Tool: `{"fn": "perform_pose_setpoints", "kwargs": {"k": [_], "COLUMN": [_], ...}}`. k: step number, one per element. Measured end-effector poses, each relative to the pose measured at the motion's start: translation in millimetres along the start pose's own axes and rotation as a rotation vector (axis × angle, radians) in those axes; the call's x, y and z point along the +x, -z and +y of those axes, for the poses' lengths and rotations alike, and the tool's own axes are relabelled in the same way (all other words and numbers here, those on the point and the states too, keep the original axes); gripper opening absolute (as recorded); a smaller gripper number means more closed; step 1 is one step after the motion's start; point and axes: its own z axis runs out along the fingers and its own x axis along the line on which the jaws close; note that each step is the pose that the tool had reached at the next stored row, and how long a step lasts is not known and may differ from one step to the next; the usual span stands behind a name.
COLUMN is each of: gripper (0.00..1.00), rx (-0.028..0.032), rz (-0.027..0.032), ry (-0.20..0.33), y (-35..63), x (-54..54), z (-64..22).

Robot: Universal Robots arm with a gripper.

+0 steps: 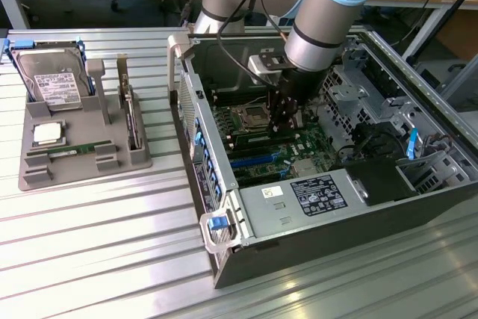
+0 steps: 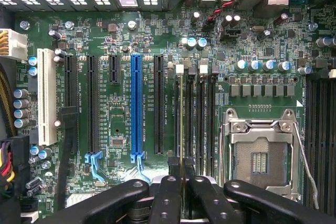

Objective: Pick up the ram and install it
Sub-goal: 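Insert the ram into the slot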

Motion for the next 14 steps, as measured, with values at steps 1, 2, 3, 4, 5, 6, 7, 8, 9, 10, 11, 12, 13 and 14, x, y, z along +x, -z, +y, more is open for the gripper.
{"fn": "perform_pose_setpoints", "kwargs": {"k": [1,2,3,4,5,6,7,8,9,10,11,12,13,14], "gripper": [0.12,0.12,0.12,0.12,0.12,0.12,0.12,0.12,0.12,0.12,0.12,0.12,0.13,0.13], "rx": [-0.0001,0.0000,0.0001,0.0000,-0.0001,-0.0001,-0.0001,0.0000,-0.0001,-0.0001,-0.0001,0.0000,0.0000,0.0000], "rz": [0.0003,0.0004,0.0004,0.0006,0.0008,0.0008,0.0004,0.0001,0.0004,0.0005,0.0005,0.0004,0.0004,0.0004], "ry": [0.004,0.007,0.011,0.013,0.014,0.015,0.015,0.015,0.015,0.015,0.015,0.015,0.015,0.015], "y": [0.0,0.0,0.1,0.2,0.2,0.1,-0.3,-1.4,-1.9,-1.9,-1.9,-1.9,-2.0,-2.0], "x": [0.0,0.0,0.0,0.0,0.0,0.1,0.1,0.1,0.2,0.2,0.2,0.2,0.1,0.2], "z": [0.0,0.2,0.4,0.5,0.5,0.5,0.5,0.5,0.4,0.4,0.4,0.4,0.4,0.4]}}
